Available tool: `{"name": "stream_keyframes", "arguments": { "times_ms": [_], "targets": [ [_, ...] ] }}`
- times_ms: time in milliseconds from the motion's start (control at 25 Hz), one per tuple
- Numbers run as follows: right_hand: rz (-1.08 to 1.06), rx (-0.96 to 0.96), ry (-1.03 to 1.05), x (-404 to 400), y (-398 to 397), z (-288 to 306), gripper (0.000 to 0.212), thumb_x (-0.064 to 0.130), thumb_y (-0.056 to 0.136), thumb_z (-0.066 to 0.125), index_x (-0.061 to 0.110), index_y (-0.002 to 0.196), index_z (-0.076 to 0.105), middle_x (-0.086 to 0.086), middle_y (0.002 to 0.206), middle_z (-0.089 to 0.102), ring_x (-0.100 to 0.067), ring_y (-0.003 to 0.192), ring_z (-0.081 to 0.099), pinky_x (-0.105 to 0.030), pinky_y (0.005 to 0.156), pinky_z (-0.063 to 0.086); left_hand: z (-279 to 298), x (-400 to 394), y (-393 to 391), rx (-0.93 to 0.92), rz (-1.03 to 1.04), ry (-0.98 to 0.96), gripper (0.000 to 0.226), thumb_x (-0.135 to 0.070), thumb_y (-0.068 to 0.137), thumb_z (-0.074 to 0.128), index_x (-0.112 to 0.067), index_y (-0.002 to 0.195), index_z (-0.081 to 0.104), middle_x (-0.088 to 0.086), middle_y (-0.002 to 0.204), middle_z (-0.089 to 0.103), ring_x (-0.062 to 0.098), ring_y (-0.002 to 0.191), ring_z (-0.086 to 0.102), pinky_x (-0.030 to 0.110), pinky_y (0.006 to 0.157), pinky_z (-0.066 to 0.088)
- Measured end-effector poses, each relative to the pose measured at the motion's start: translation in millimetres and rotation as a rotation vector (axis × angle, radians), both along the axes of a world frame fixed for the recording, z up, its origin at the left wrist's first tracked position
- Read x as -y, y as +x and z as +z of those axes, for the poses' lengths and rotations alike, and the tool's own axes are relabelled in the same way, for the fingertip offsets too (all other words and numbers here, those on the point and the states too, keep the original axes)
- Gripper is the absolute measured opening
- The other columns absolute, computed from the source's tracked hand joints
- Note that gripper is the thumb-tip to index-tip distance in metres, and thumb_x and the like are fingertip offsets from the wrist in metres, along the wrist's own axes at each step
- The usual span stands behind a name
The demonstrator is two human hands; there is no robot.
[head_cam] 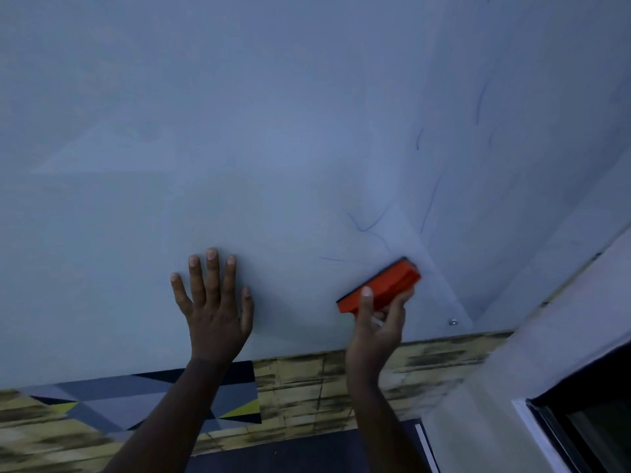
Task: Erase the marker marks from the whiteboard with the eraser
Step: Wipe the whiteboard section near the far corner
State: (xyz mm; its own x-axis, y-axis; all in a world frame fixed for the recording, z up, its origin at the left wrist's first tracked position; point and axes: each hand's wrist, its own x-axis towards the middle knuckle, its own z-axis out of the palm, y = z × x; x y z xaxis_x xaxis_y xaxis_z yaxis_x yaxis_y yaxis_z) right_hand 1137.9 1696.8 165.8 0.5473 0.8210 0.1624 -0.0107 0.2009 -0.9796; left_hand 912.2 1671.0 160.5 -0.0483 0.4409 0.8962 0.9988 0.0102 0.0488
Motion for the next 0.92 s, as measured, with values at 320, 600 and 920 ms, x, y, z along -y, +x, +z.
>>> {"name": "stream_keyframes", "arguments": {
  "times_ms": [320,600,920],
  "targets": [
    [0.184,0.981,0.203,33,-43,-10,0.078,0.058,0.098,0.056,0.029,0.163,0.025,0.004,0.108,0.048,-0.013,0.094,0.054,-0.031,0.064,0.053,11,7,2,0.077,-0.06,0.068,0.06,-0.022,0.104,0.059,-0.015,0.161,0.039,0.008,0.172,0.024,0.026,0.162,0.018,0.061,0.121,0.022],
    [-0.075,0.345,0.085,-10,29,51,0.078,0.054,0.093,0.068,0.026,0.159,0.04,-0.001,0.11,0.062,-0.011,0.091,0.061,-0.038,0.082,0.057,93,-12,-3,-0.021,-0.111,0.234,0.052,-0.022,0.101,0.063,-0.014,0.152,0.055,0.01,0.161,0.043,0.025,0.155,0.031,0.056,0.114,0.026],
    [-0.042,0.22,0.209,-25,40,97,0.079,0.054,0.085,0.075,0.031,0.154,0.045,-0.003,0.1,0.064,-0.012,0.082,0.061,-0.048,0.071,0.061,123,-42,6,-0.109,0.011,0.34,0.067,-0.028,0.102,0.053,-0.015,0.165,0.036,0.005,0.176,0.022,0.026,0.163,0.022,0.054,0.128,0.011]
  ]
}}
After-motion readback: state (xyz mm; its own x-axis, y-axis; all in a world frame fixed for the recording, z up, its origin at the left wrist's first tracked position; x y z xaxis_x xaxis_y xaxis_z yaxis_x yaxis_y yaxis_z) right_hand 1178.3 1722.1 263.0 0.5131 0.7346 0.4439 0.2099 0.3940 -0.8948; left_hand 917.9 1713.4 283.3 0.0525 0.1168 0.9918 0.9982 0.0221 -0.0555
